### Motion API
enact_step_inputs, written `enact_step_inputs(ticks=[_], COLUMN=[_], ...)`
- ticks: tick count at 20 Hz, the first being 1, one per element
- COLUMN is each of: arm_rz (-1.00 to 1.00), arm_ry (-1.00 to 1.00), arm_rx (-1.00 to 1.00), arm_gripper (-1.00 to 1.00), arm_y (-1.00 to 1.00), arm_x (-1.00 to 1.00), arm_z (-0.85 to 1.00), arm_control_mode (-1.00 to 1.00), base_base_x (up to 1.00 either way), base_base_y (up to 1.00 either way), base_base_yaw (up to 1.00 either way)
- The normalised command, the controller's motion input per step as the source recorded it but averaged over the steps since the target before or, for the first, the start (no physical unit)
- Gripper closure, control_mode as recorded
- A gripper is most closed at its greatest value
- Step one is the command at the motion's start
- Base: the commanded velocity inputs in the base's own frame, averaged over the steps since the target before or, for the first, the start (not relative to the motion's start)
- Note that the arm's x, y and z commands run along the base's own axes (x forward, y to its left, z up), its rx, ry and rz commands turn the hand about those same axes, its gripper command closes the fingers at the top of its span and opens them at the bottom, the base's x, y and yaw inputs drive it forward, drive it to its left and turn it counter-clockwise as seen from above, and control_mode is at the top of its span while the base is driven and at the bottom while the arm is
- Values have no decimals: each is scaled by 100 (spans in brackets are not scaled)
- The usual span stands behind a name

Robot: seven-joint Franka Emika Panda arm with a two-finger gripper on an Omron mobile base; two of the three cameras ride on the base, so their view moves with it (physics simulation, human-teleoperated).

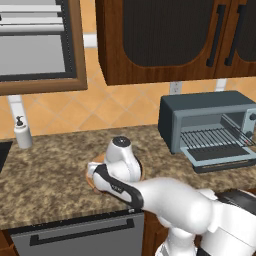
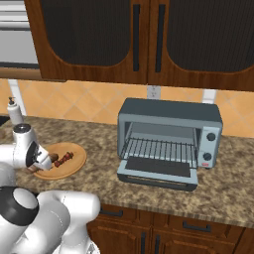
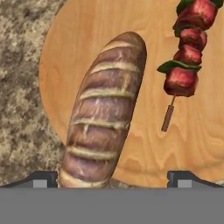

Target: Pick up the kebab skewer and baguette bread, and place them inside the toaster oven. Close the toaster oven door and start by setting the timer.

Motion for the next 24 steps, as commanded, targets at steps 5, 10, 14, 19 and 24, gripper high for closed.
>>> enact_step_inputs(ticks=[5, 10, 14, 19, 24], arm_rz=[-4, -3, -1, 0, -1], arm_ry=[5, 5, 7, 5, 5], arm_rx=[0, 0, 0, 0, 0], arm_gripper=[-100, -100, -100, -100, 100], arm_y=[14, 24, 9, 10, 2], arm_x=[2, 10, 13, 20, 4], arm_z=[-17, -14, -21, -14, -7], arm_control_mode=[-100, -100, -100, -100, -100], base_base_x=[0, 0, 0, 0, 0], base_base_y=[0, 0, 0, 0, 0], base_base_yaw=[0, 0, 0, 0, 0])
